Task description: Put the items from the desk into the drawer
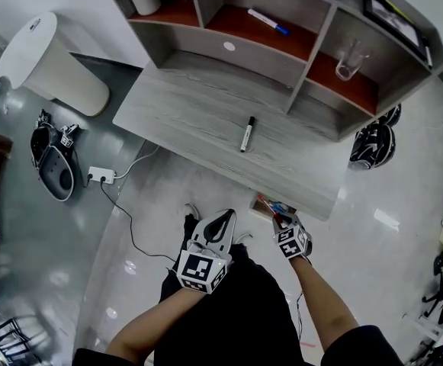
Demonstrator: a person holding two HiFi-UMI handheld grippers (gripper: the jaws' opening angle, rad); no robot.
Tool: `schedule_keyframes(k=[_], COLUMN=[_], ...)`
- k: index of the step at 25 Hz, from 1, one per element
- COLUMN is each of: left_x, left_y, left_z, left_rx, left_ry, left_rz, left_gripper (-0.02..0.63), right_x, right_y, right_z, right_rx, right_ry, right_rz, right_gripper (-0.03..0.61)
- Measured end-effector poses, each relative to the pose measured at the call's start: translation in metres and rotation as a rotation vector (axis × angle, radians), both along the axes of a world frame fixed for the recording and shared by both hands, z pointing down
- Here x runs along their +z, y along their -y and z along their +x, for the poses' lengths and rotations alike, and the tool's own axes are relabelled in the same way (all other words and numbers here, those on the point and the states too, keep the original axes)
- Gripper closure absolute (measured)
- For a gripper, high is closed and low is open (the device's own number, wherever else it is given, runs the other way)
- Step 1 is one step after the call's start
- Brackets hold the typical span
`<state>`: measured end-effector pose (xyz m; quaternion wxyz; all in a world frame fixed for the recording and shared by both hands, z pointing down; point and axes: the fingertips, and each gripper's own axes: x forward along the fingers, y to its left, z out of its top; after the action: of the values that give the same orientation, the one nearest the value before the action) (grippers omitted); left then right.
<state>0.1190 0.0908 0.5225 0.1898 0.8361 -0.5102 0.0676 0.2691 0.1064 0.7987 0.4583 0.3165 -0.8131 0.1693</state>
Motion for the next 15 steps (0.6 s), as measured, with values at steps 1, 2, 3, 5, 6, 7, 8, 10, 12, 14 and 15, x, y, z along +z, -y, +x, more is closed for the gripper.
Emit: schedule_keyframes(k=[1,2,3,5,6,7,8,10,12,14,15], left_x=[0.002,0.004,0.006,0.01,0.012,0.013,0.015,0.016,0.015,0.013,0.012], left_y=[0.0,0.001,0.001,0.002,0.002,0.002,0.003,0.004,0.006,0.007,0.007], left_z=[0.0,0.0,0.0,0.0,-0.001,-0.001,0.0,0.0,-0.002,-0.005,-0.008], left_rx=[-0.006,-0.012,-0.018,-0.027,-0.03,-0.031,-0.031,-0.033,-0.036,-0.043,-0.051], left_ry=[0.002,0.003,0.004,0.008,0.011,0.016,0.02,0.029,0.039,0.051,0.056], left_rz=[-0.002,-0.005,-0.009,-0.017,-0.019,-0.02,-0.02,-0.018,-0.012,-0.003,0.001], left_gripper=[0.609,0.609,0.609,0.609,0.609,0.609,0.609,0.609,0.609,0.609,0.609], right_x=[0.005,0.01,0.015,0.027,0.034,0.04,0.046,0.057,0.066,0.075,0.078], right_y=[0.0,0.0,0.001,0.001,0.001,0.0,-0.002,-0.006,-0.009,-0.01,-0.011], right_z=[0.001,0.003,0.004,0.007,0.008,0.009,0.01,0.014,0.018,0.022,0.023], right_rx=[-0.008,-0.018,-0.029,-0.044,-0.048,-0.05,-0.053,-0.066,-0.084,-0.1,-0.105], right_ry=[-0.005,-0.012,-0.019,-0.032,-0.034,-0.037,-0.042,-0.06,-0.08,-0.102,-0.11], right_rz=[-0.008,-0.016,-0.026,-0.055,-0.073,-0.091,-0.107,-0.134,-0.152,-0.165,-0.17], right_gripper=[0.508,0.508,0.508,0.508,0.508,0.508,0.508,0.508,0.508,0.508,0.508])
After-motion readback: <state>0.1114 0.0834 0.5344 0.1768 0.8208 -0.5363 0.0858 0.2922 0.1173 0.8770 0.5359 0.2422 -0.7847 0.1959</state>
